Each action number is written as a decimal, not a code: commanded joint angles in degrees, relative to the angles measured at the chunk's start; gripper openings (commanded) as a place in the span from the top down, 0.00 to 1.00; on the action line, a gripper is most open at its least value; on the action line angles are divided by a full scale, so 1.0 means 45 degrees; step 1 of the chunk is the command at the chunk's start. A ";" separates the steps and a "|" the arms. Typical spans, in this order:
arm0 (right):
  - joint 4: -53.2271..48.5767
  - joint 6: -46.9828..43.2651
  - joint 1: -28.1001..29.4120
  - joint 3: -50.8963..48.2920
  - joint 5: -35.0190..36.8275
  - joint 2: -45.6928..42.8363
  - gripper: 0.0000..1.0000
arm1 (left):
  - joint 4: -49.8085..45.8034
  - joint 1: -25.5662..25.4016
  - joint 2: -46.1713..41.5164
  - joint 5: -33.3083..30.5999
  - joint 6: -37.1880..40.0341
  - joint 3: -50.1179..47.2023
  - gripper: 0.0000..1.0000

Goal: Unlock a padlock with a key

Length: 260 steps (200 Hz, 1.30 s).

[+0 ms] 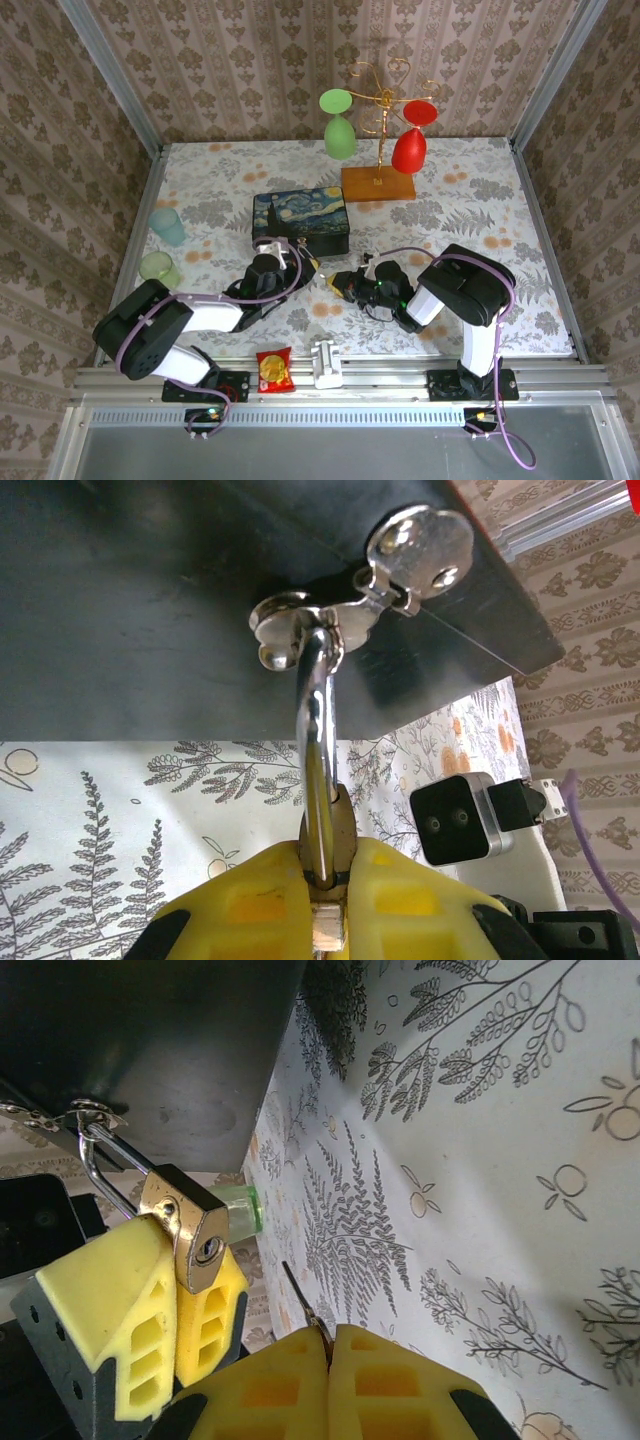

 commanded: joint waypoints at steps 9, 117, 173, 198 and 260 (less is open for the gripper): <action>0.0430 0.0196 0.0050 0.0319 -0.0197 -0.0461 1.00 | 0.0864 0.0068 -0.0370 -0.0222 -0.0137 0.0020 1.00; 0.0564 0.0002 0.0038 0.0370 0.0030 -0.0582 1.00 | 0.2176 0.0049 0.0291 -0.0083 -0.0564 -0.0175 1.00; 0.0579 0.0021 -0.0085 0.0197 0.0215 -0.0842 1.00 | 0.2840 -0.0009 0.0568 -0.0122 -0.0853 -0.0390 1.00; 0.0582 0.0145 -0.0205 0.0326 0.0229 -0.0750 1.00 | 0.2936 -0.0009 0.0507 -0.0132 -0.0936 -0.0447 1.00; 0.0616 0.0092 -0.0359 0.0639 0.0028 -0.0851 1.00 | 0.3486 -0.0126 0.0587 -0.0199 -0.1265 -0.0690 1.00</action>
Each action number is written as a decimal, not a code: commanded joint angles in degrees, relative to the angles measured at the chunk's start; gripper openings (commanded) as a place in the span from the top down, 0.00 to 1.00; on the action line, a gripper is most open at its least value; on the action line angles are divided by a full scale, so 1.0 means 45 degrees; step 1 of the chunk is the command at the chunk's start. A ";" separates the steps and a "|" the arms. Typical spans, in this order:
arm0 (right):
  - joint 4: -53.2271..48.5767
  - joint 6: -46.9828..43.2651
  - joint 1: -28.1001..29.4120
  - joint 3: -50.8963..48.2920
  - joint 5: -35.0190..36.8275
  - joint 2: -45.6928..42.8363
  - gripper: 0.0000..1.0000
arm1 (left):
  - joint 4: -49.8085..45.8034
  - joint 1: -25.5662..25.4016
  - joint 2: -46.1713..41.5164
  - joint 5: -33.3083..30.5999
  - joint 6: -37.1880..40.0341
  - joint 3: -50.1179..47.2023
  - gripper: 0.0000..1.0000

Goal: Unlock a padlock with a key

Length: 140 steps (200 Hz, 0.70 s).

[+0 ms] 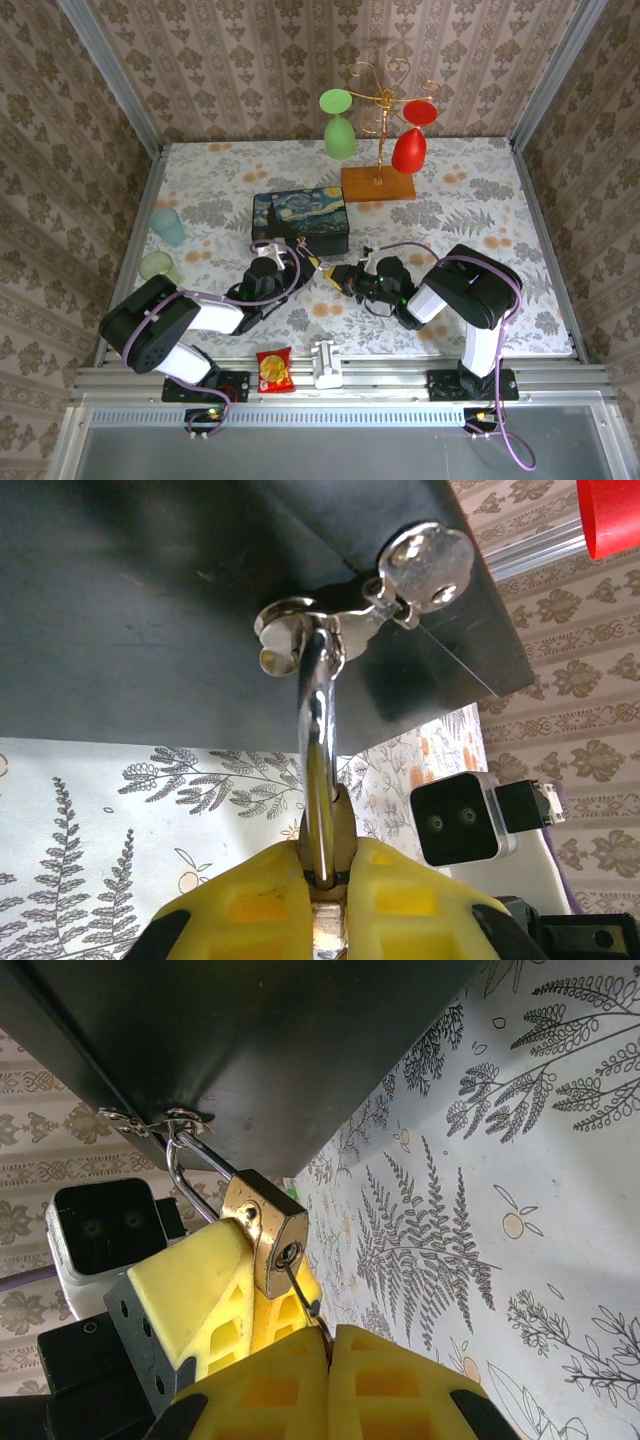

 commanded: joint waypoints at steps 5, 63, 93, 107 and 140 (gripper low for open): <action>0.0516 0.0011 -0.0137 0.0396 0.0180 -0.0362 1.00 | 0.1593 -0.0058 0.0004 -0.0083 -0.0204 -0.0216 1.00; 0.0526 0.0131 -0.0108 0.1224 -0.0358 0.0049 1.00 | 0.1673 -0.0320 -0.0056 0.0024 -0.0480 0.0008 1.00; 0.0480 -0.0572 -0.0244 0.1702 -0.1614 0.0318 1.00 | 0.1577 -0.0341 -0.0118 0.0131 -0.0461 0.0124 1.00; 0.0489 -0.1037 -0.0612 0.1992 -0.2724 0.0737 1.00 | 0.1692 -0.0378 -0.0127 0.0158 -0.0546 0.0164 1.00; 0.0426 -0.1982 -0.1052 0.2187 -0.4092 0.1405 1.00 | 0.1963 -0.0375 -0.0139 0.0388 -0.0815 0.0222 1.00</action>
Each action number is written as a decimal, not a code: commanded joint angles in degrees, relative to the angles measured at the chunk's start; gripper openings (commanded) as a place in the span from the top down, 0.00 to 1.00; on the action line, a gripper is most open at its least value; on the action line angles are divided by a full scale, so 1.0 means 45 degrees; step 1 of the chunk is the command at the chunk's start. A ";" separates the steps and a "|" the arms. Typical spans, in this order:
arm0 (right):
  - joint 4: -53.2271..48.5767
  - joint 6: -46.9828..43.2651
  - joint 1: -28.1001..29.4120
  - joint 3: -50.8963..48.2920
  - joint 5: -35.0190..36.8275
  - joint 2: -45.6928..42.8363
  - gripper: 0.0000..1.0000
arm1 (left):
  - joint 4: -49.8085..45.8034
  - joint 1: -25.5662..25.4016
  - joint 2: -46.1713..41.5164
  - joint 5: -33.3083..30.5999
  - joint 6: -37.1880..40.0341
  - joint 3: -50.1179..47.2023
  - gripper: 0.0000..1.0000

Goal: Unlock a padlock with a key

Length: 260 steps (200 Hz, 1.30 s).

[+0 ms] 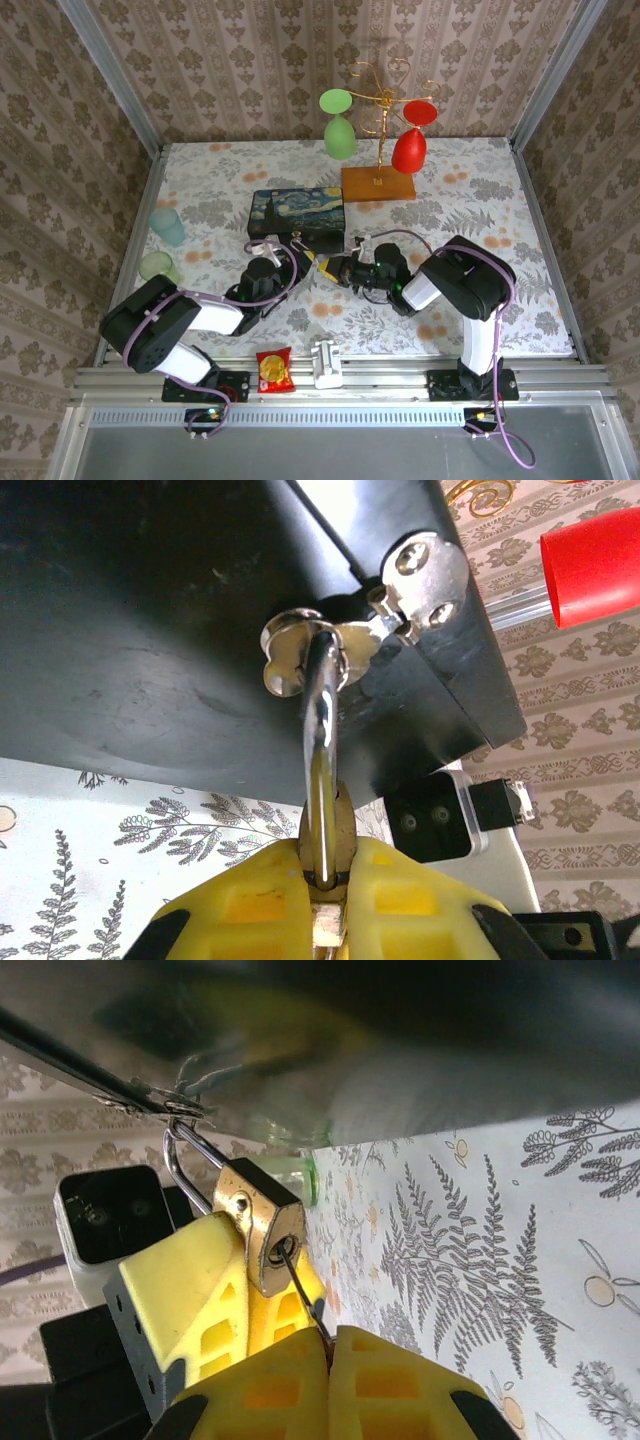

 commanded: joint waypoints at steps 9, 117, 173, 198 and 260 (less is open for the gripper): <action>0.0771 -0.1141 -0.0331 0.0581 -0.1436 0.0619 1.00 | 0.1041 -0.0404 -0.0168 0.1456 -0.0248 0.0398 1.00; 0.0574 -0.0581 -0.1814 0.0932 -0.3311 0.1466 1.00 | 0.1697 -0.0695 0.0748 0.2182 -0.0246 0.0692 1.00; 0.0562 -0.0441 -0.2287 0.0843 -0.3298 0.1387 1.00 | 0.3414 -0.0919 0.2239 0.2377 -0.0959 0.0816 1.00; 0.0573 -0.0388 -0.2090 0.0961 -0.3059 0.1489 1.00 | 0.3449 -0.1185 0.2302 0.2260 -0.0979 0.0935 1.00; 0.0676 -0.0495 -0.1853 0.0724 -0.2210 0.1351 1.00 | 0.3412 -0.1318 0.2018 0.1981 -0.1153 0.1006 1.00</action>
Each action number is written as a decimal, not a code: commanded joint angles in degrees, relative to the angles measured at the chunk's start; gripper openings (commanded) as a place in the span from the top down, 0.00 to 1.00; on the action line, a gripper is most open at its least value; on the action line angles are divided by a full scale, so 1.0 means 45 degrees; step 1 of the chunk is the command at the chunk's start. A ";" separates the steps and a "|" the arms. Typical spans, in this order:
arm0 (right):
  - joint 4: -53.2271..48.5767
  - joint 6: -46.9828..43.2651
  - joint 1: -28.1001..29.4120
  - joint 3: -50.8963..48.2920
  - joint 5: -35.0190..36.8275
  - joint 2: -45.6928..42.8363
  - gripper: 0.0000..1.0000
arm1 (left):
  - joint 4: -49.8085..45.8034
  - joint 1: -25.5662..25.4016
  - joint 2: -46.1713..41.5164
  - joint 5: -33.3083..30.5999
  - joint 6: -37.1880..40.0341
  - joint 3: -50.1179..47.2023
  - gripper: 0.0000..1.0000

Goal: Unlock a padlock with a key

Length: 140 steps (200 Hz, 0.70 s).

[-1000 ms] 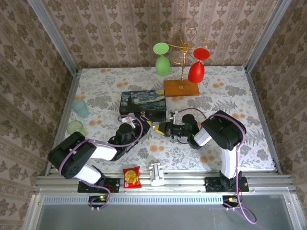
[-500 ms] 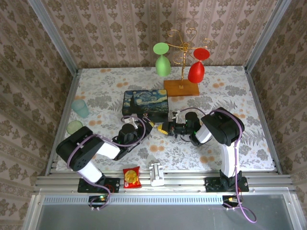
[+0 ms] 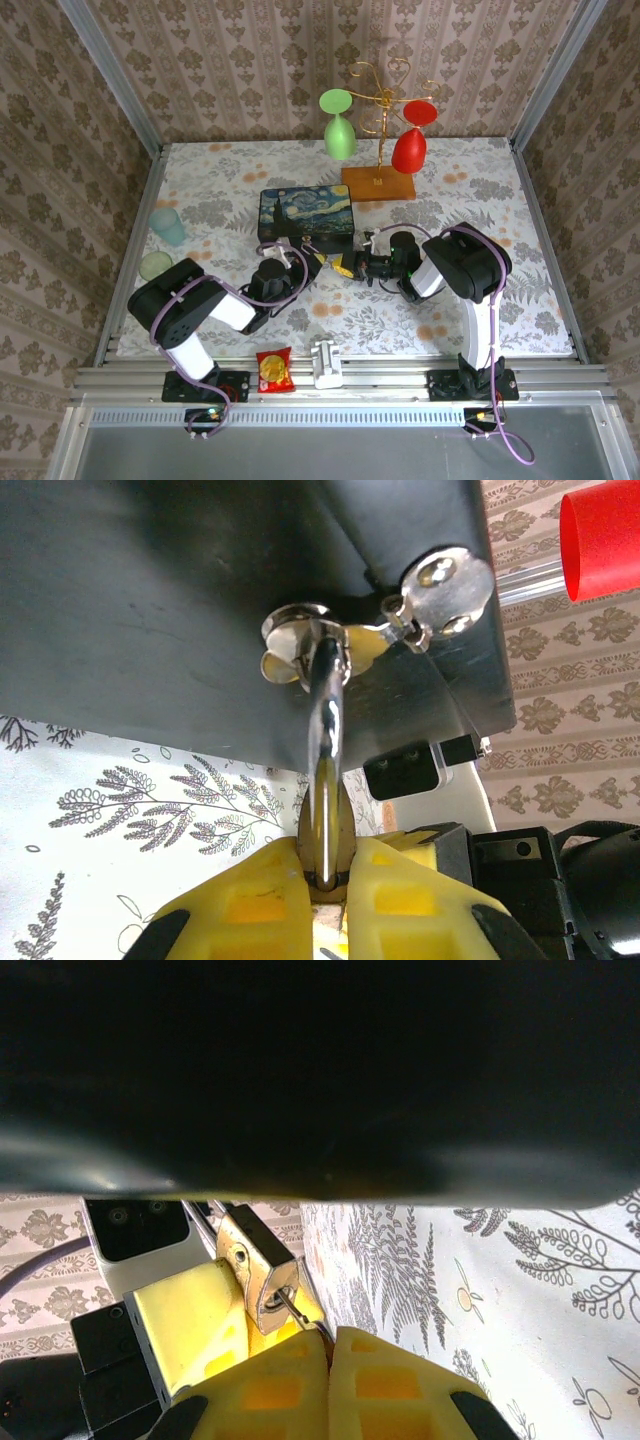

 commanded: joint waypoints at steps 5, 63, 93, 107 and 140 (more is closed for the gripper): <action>0.0543 0.0001 0.0487 0.0118 0.1541 -0.0074 1.00 | 0.1526 -0.0806 -0.0293 0.1610 -0.0196 0.0455 1.00; 0.0595 0.0166 0.0777 -0.0828 0.3436 -0.1157 1.00 | 0.1565 -0.0874 -0.0341 0.1402 -0.0194 0.0445 1.00; 0.0556 0.0144 0.1109 -0.0638 0.3369 -0.1116 1.00 | 0.1507 -0.1029 -0.0294 0.1454 -0.0161 0.0557 1.00; 0.0581 0.0124 0.1237 -0.0790 0.3805 -0.1198 1.00 | 0.1465 -0.1164 -0.0258 0.1292 -0.0066 0.0515 1.00; 0.0571 0.0035 0.1835 -0.1173 0.4882 -0.1714 1.00 | 0.1148 -0.1289 0.0413 0.0989 0.0063 0.0398 1.00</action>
